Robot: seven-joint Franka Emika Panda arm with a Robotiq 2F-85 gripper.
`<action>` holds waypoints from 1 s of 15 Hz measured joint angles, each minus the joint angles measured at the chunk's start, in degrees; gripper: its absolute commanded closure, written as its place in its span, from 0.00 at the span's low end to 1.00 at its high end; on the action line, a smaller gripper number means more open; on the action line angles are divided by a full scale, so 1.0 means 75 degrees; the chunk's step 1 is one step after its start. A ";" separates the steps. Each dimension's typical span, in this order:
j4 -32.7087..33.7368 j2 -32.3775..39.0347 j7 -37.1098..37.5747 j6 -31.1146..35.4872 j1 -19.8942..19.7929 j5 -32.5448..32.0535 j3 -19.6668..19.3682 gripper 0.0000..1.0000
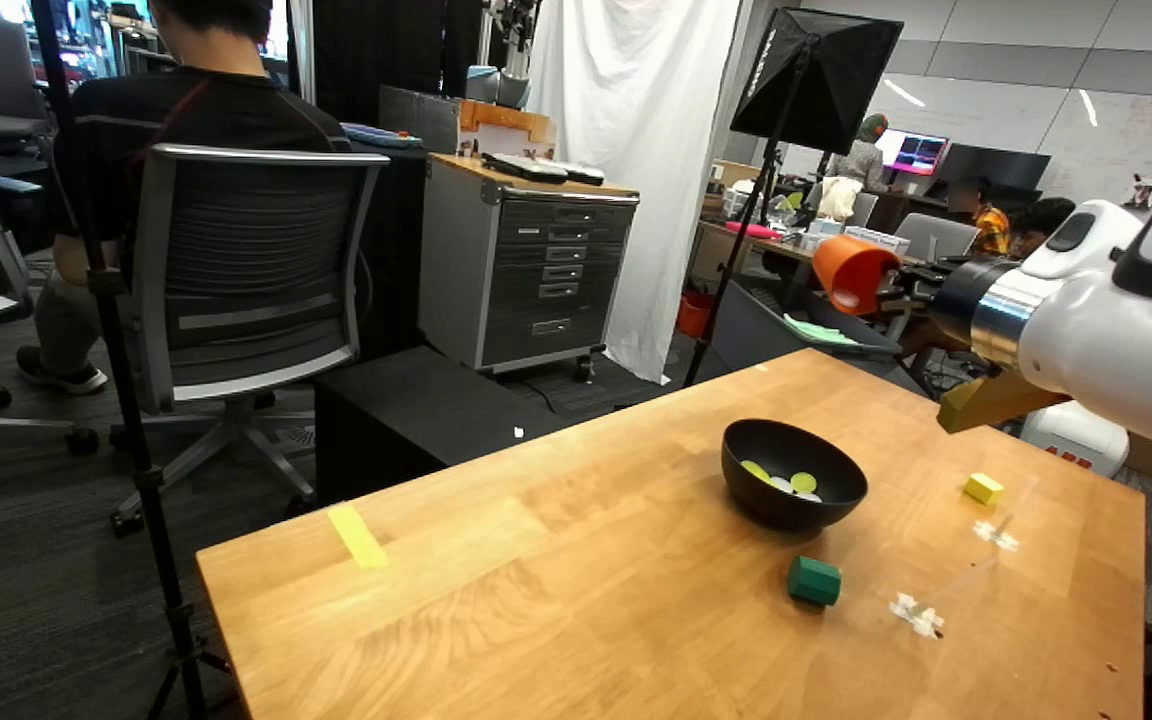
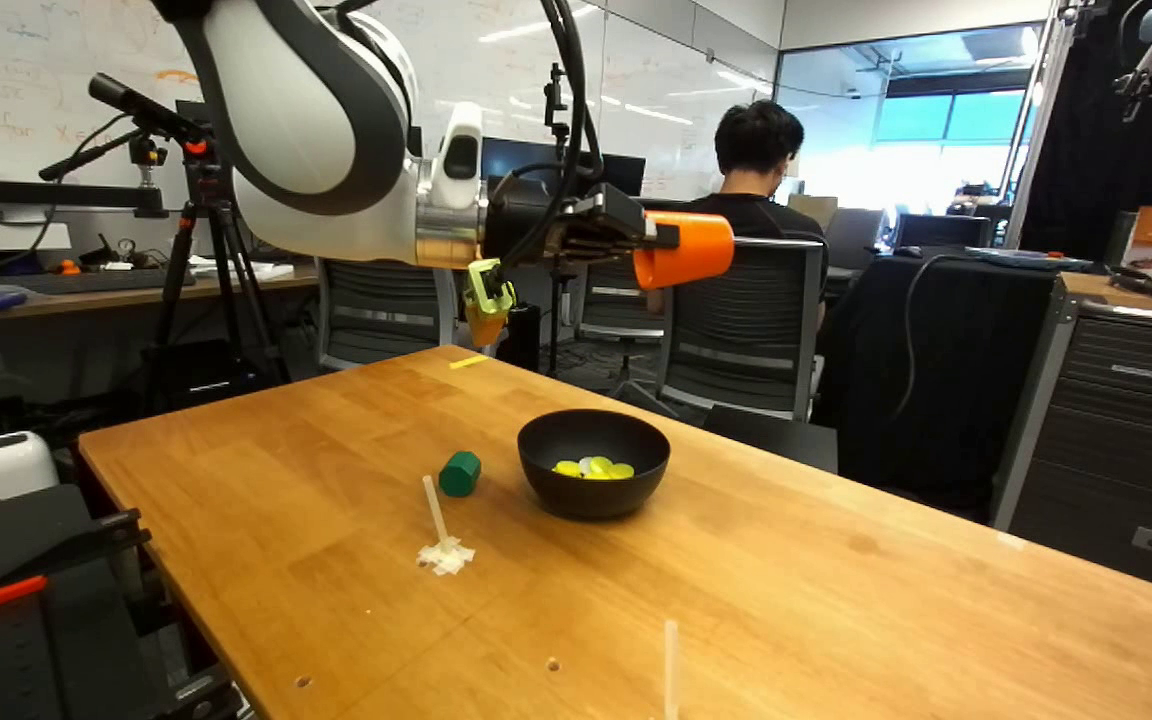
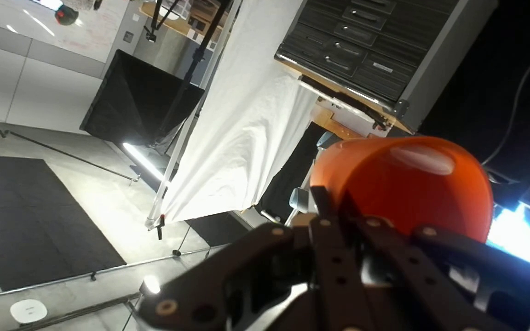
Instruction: Pour the contents of the cup into the bowl
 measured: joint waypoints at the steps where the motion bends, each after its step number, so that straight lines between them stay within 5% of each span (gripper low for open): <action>1: -0.0002 0.0000 0.0019 -0.0025 0.0000 -0.0042 0.0005 0.99; 15: -0.0042 0.0000 0.0172 -0.0245 0.0000 -0.0349 0.0050 0.99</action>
